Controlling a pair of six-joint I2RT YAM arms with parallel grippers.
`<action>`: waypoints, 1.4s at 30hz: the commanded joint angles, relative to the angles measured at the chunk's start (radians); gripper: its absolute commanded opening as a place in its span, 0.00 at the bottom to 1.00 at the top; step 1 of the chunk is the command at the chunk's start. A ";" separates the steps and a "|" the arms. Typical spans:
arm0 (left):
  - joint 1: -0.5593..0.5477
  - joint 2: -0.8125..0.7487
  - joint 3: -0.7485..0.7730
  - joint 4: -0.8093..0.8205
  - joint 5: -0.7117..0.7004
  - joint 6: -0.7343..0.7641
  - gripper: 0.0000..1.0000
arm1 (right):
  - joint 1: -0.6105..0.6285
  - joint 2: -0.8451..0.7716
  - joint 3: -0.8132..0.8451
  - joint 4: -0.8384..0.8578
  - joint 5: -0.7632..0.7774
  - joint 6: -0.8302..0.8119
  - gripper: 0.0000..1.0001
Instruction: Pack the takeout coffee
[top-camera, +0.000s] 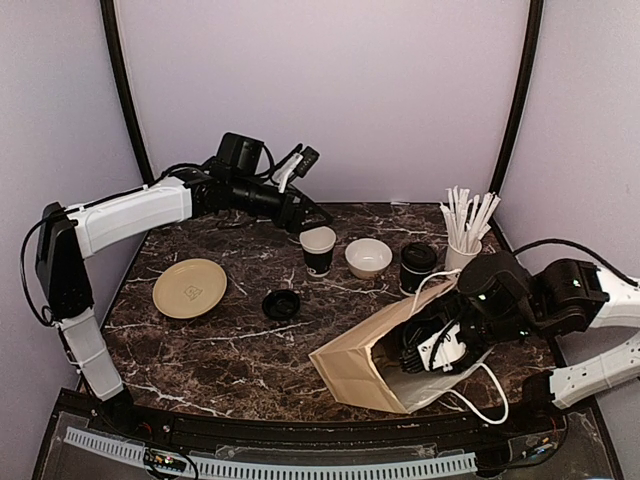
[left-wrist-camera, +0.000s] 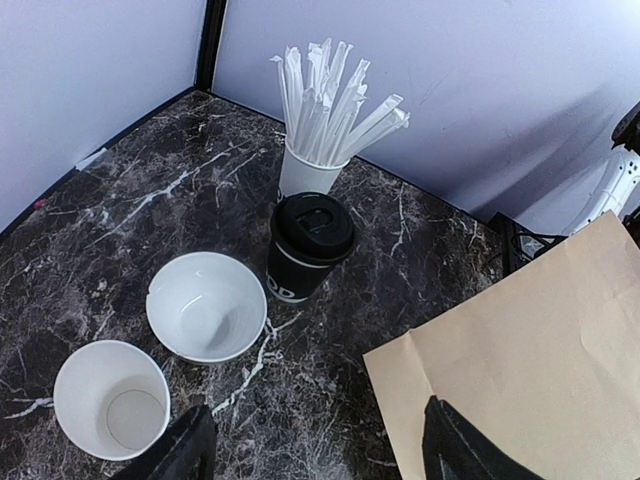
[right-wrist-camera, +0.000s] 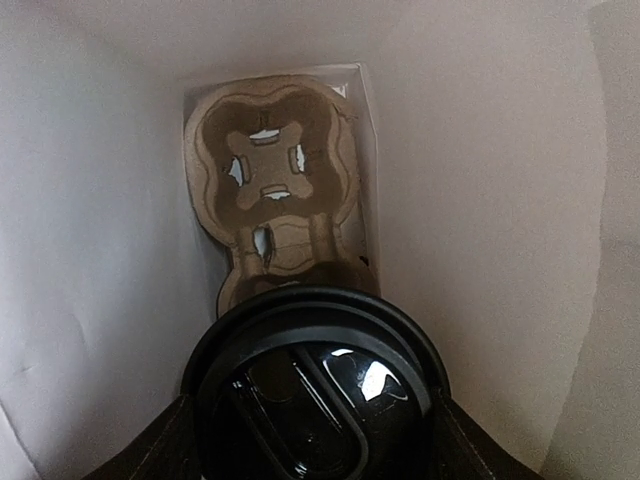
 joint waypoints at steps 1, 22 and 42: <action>0.012 -0.003 0.031 0.021 0.046 -0.009 0.73 | -0.034 0.012 -0.037 0.115 -0.018 0.018 0.63; 0.019 0.039 0.052 0.042 0.153 -0.077 0.73 | -0.099 -0.043 -0.214 0.274 -0.114 0.006 0.62; -0.183 -0.196 0.029 -0.472 -0.044 0.112 0.70 | -0.101 0.084 -0.054 0.236 -0.128 0.150 0.64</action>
